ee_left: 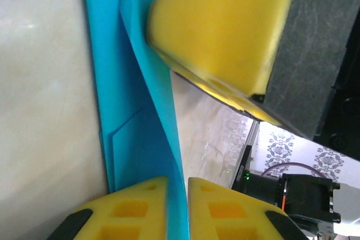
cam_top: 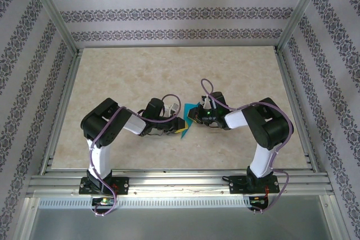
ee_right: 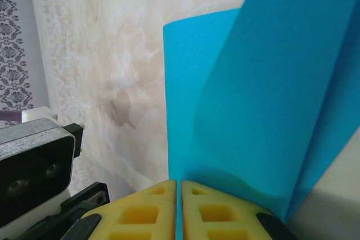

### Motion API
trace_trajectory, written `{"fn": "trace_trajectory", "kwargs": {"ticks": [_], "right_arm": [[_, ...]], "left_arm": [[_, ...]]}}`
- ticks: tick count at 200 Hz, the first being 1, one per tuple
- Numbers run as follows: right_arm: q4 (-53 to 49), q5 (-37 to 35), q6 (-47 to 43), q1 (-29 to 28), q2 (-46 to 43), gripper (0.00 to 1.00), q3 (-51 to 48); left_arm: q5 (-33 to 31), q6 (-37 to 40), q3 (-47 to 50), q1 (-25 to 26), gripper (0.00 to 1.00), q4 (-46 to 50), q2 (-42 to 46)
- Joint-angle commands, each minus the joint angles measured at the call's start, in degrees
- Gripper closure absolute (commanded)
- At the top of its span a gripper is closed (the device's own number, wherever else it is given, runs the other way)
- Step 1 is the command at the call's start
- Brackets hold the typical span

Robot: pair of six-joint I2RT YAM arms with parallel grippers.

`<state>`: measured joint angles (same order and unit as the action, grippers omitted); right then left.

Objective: Fold a paper plane with a square sheet of paper (pick it up from the middle)
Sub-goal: Fold the wing for the fifth time at the center of the table.

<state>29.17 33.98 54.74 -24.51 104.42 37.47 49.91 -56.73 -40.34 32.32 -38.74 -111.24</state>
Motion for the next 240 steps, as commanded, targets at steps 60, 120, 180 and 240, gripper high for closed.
{"fn": "trace_trajectory", "kwargs": {"ticks": [60, 120, 180, 240], "right_arm": [[-5.0, -2.9, -0.6, -1.1, 1.3, 0.87, 0.3], [-5.1, -3.0, -0.3, -1.5, 1.7, 0.87, 0.4], [-5.1, -3.2, -0.2, -1.6, 1.4, 0.87, 0.1], [-5.4, -3.1, -0.4, -1.6, 1.2, 0.87, 0.1]], "left_arm": [[0.5, 10.0, -1.1, -0.5, 0.79, 22.2, 3.8], [-2.3, 18.0, -5.5, 0.4, 0.7, 34.5, 5.2], [-5.7, 22.5, -8.0, 1.3, 0.83, 41.9, 5.3], [-4.2, 23.0, -7.7, 1.6, 0.89, 42.9, 5.7]]}}
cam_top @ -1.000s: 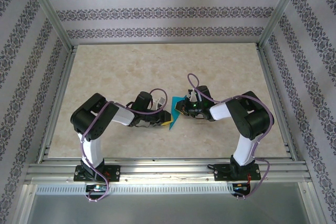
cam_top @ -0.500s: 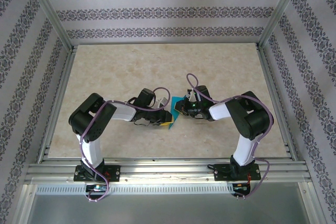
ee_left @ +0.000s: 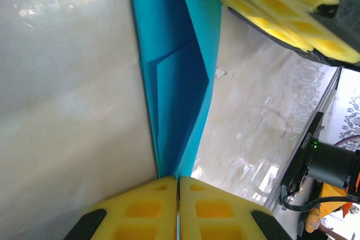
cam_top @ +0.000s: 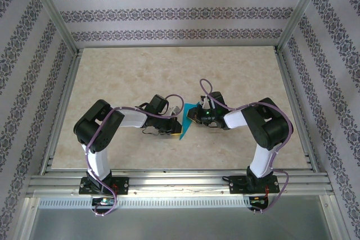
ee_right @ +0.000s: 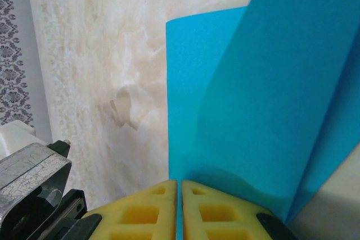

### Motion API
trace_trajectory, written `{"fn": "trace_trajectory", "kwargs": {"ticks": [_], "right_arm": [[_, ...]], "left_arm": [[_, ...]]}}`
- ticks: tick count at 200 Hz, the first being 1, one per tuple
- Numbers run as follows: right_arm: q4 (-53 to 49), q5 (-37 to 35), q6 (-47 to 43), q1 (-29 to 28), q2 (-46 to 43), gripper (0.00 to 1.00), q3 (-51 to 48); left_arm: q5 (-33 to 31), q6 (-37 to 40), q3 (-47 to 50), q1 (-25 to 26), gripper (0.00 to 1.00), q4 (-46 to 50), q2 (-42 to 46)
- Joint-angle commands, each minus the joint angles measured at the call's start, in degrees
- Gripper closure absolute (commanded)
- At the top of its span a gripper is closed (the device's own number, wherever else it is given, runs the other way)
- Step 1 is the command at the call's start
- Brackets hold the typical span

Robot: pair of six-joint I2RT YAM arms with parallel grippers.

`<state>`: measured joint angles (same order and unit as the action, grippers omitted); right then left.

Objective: Fold a paper plane with a square sheet of paper (pick it up from the middle)
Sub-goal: Fold the wing for the fifth time at the center of the table.

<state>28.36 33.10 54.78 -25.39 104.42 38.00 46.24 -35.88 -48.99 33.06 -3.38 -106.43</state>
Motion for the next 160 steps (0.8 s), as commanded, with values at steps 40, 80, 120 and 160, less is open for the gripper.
{"fn": "trace_trajectory", "kwargs": {"ticks": [40, 80, 120, 160], "right_arm": [[-5.0, -2.6, -0.5, -0.7, 1.3, 0.87, -0.5], [-5.2, -2.8, -0.3, -0.7, 1.5, 0.88, -0.4], [-5.8, -3.4, -0.5, -0.7, 1.6, 0.88, -0.4], [-6.1, -3.7, -0.5, -0.8, 1.6, 0.88, -0.4]], "left_arm": [[2.0, 3.8, 1.7, 0.8, 0.84, 9.2, 2.3], [4.4, 5.3, 1.5, 0.8, 0.92, 10.6, 1.7], [6.5, 7.1, 1.2, 0.8, 1.0, 11.4, 1.7], [7.0, 9.9, 1.0, 0.8, 0.91, 14.7, 1.6]]}}
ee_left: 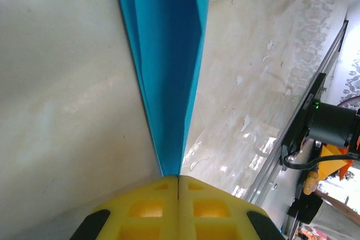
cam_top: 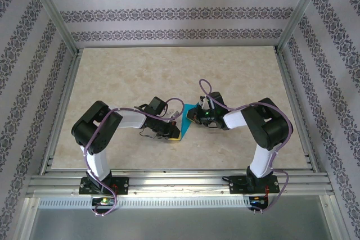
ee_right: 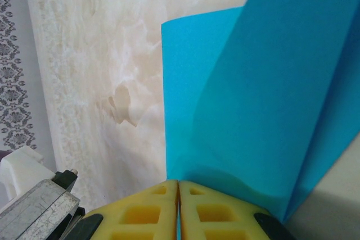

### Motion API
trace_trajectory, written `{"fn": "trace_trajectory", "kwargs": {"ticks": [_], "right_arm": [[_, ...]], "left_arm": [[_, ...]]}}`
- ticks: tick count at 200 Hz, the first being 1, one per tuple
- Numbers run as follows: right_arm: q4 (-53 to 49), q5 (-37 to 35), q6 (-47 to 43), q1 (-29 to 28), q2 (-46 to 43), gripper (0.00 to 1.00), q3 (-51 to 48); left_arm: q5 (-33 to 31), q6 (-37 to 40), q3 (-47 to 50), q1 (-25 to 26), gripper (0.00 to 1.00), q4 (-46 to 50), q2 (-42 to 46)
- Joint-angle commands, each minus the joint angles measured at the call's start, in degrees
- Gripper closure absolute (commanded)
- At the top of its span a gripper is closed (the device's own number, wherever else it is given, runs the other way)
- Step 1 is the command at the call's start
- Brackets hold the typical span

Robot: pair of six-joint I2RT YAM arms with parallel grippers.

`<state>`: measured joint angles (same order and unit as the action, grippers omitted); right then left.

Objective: Fold a paper plane with a square sheet of paper (pick it up from the middle)
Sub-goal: Fold the wing for the fifth time at the center of the table.

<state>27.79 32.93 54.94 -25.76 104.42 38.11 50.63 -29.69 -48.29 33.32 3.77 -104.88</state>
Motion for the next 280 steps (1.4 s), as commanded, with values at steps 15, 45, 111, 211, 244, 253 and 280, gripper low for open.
{"fn": "trace_trajectory", "kwargs": {"ticks": [15, 45, 111, 211, 244, 253, 280], "right_arm": [[-5.6, -3.4, -0.8, -0.4, 1.5, 0.88, -0.5], [-6.1, -3.5, -0.9, -0.4, 1.4, 0.88, -0.5], [-6.5, -3.8, -1.1, -0.7, 1.8, 0.89, -0.3], [-6.5, -3.5, -0.9, -1.1, 2.2, 0.89, 0.1], [-6.5, -3.5, -0.6, -1.2, 2.3, 0.89, 0.3], [-6.5, -3.6, -0.5, -1.3, 2.3, 0.89, 0.3], [-6.6, -3.4, -0.4, -1.3, 2.4, 0.89, 0.5]], "left_arm": [[3.3, 3.4, 1.3, 0.5, 0.96, 6.3, 0.2], [4.5, 3.5, 1.6, 0.5, 0.97, 5.5, 0.3], [5.1, 5.8, 2.1, 0.5, 1.0, 7.6, 1.2], [4.8, -5.6, 6.7, -0.1, 0.98, -10.4, 14.1], [5.7, -13.8, 2.0, -0.1, 0.99, -19.1, 9.2], [5.5, -14.7, 0.3, 0.2, 1.0, -19.0, 7.2], [1.7, -13.0, -3.5, 1.3, 1.0, -14.2, 3.6]]}}
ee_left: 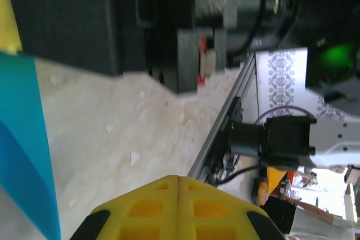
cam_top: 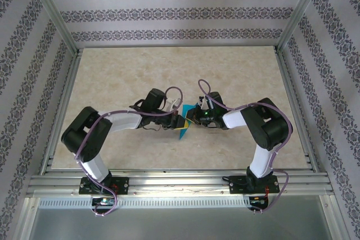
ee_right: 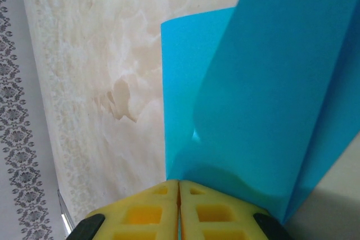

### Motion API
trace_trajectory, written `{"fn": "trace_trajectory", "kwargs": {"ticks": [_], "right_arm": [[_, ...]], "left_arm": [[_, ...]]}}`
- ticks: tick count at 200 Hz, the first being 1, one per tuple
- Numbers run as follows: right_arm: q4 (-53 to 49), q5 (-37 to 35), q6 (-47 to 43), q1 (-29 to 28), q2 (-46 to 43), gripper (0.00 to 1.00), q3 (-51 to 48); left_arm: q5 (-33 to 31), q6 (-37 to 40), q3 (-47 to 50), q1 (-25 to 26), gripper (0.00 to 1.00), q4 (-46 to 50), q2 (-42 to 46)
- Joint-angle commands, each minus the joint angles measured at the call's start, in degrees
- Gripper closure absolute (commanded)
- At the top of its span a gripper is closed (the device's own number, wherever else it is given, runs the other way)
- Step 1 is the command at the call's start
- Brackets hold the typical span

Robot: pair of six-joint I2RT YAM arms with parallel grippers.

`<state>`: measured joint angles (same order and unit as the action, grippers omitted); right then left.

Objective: Fold a paper plane with a square sheet of paper (pick it up from the middle)
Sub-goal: Fold the wing for the fifth time at the center of the table.

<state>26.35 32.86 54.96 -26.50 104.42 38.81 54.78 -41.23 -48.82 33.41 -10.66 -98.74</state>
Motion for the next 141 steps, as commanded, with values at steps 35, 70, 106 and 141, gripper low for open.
{"fn": "trace_trajectory", "kwargs": {"ticks": [35, 70, 106, 141], "right_arm": [[-5.6, -3.5, -0.5, -0.8, 2.1, 0.89, 0.0], [-5.7, -3.3, -0.4, -0.9, 2.4, 0.89, 0.3], [-5.9, -3.2, -0.4, -1.0, 2.4, 0.89, 0.5], [-6.1, -3.2, -0.5, -1.0, 2.1, 0.89, 0.3]], "left_arm": [[-7.8, 3.6, -7.0, 2.3, 1.0, 8.9, -4.9], [-9.6, 7.0, -9.4, 2.7, 1.0, 12.9, -7.3], [-9.5, 8.0, -10.2, 3.1, 1.0, 13.7, -9.8], [-12.5, 9.7, -10.2, 3.2, 1.0, 15.5, -10.6]]}}
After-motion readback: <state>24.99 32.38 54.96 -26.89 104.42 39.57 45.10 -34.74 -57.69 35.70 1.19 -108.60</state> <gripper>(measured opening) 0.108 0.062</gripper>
